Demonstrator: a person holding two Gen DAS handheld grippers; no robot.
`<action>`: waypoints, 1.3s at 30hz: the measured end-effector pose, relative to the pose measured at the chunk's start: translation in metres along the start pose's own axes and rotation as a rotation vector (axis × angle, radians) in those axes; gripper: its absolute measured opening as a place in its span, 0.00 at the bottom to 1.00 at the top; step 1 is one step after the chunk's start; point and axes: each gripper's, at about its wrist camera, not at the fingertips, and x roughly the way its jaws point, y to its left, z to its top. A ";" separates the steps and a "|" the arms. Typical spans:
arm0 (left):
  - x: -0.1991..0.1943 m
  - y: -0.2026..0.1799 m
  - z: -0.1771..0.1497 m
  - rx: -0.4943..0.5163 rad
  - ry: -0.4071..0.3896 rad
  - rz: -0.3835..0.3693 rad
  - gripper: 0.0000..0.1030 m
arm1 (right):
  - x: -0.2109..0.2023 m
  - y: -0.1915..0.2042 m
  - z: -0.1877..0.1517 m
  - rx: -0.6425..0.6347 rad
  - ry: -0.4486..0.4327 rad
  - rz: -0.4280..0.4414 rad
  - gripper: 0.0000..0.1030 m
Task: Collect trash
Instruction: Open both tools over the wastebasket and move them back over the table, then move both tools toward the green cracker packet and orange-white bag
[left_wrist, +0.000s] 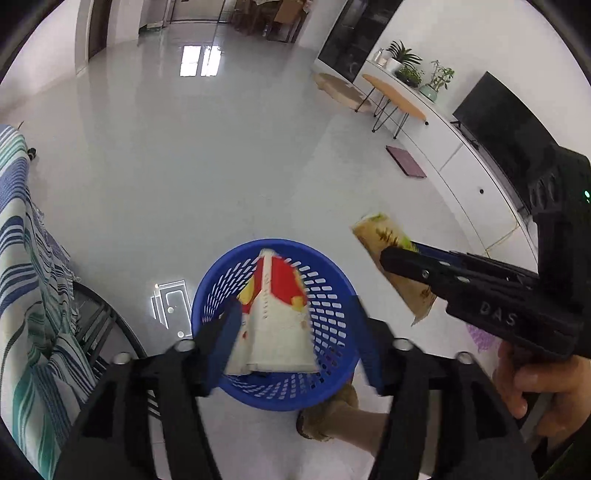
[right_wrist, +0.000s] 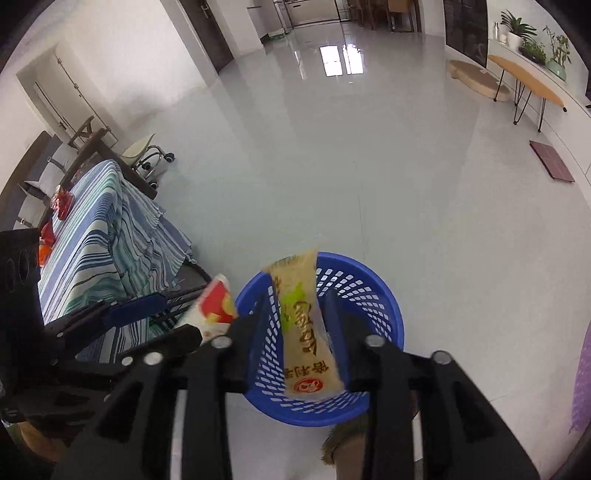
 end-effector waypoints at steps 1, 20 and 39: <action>0.002 0.002 0.002 -0.016 -0.010 0.001 0.78 | -0.003 -0.002 0.001 0.007 -0.013 -0.013 0.50; -0.211 0.064 -0.085 0.078 -0.263 0.331 0.95 | -0.053 0.111 -0.018 -0.247 -0.338 -0.040 0.95; -0.312 0.313 -0.165 -0.205 -0.149 0.558 0.95 | 0.039 0.406 -0.070 -0.663 0.003 0.212 0.95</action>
